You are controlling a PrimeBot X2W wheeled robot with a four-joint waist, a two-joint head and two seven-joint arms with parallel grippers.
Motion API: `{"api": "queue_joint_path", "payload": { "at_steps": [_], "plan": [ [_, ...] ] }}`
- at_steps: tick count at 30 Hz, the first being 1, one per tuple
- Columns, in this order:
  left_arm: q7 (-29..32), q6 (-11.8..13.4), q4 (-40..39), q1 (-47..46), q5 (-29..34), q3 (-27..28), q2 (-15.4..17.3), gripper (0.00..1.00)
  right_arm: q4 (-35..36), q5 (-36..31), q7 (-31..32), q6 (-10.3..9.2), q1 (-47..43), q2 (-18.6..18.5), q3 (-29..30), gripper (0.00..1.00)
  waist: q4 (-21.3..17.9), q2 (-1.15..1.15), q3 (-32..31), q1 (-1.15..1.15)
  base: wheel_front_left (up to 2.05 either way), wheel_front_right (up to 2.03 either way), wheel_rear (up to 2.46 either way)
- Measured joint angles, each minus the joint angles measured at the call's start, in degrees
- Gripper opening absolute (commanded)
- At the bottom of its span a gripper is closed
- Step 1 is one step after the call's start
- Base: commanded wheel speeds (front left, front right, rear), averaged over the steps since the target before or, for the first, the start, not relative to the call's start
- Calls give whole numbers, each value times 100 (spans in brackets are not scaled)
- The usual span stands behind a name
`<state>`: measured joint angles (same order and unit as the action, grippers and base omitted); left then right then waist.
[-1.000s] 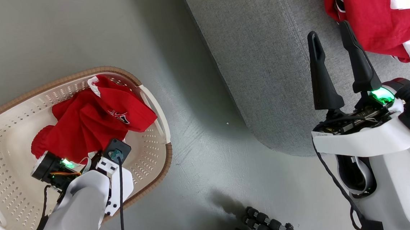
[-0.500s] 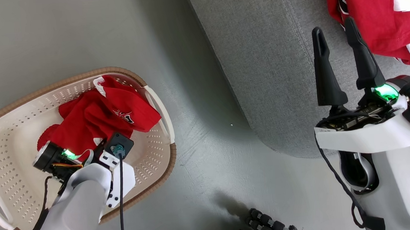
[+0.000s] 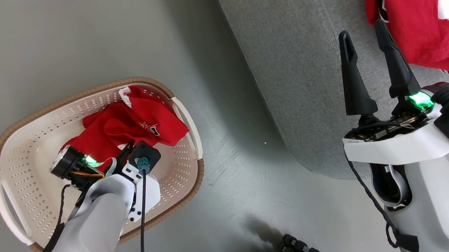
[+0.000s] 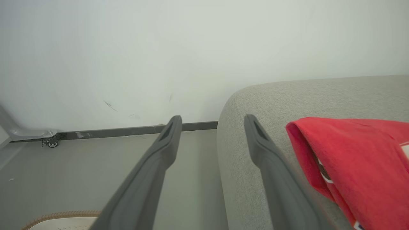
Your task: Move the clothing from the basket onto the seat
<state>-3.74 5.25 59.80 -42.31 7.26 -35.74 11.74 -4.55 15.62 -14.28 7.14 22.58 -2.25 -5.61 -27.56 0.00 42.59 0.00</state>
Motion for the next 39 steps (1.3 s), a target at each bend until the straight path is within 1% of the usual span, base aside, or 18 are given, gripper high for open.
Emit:
{"api": "queue_joint_path", "payload": {
  "at_steps": [4, 12, 18, 21, 23, 27, 39],
  "plan": [
    [-200, 31, -124, 2, -2, 1, -59, 0, -109, -141, -1, 0, -2, -3, -30, 100, 92, 0, -96, 0, 0, 0, 0],
    [-535, 159, -380, 44, -71, 62, -119, 0, -388, -414, -1, 0, 1, -4, -424, 100, 279, 0, -284, 0, 0, 0, 0],
    [-766, 288, -638, 127, -170, 142, -147, 0, -584, -581, -1, 0, 11, -14, -637, 100, 447, 0, -456, 0, 0, 0, 0],
    [-849, 394, -815, 171, -216, 181, -186, 0, -687, -608, -1, 0, 51, -33, -730, 100, 536, 0, -559, 0, 0, 0, 0],
    [-895, 460, -927, 238, -248, 201, -223, 0, -720, -609, -1, 0, 133, -82, -775, 100, 597, 0, -633, 0, 0, 0, 0],
    [-943, 516, -1154, 367, -292, 214, -272, 0, -776, -610, -1, 0, 213, -191, -801, 100, 717, 0, -796, 0, 0, 0, 0],
    [-1039, 744, -2086, 675, -360, 276, -294, 0, -881, -530, -1, 0, 202, -433, -1027, 100, 1052, 0, -1394, 0, 0, 0, 0]
  ]
}}
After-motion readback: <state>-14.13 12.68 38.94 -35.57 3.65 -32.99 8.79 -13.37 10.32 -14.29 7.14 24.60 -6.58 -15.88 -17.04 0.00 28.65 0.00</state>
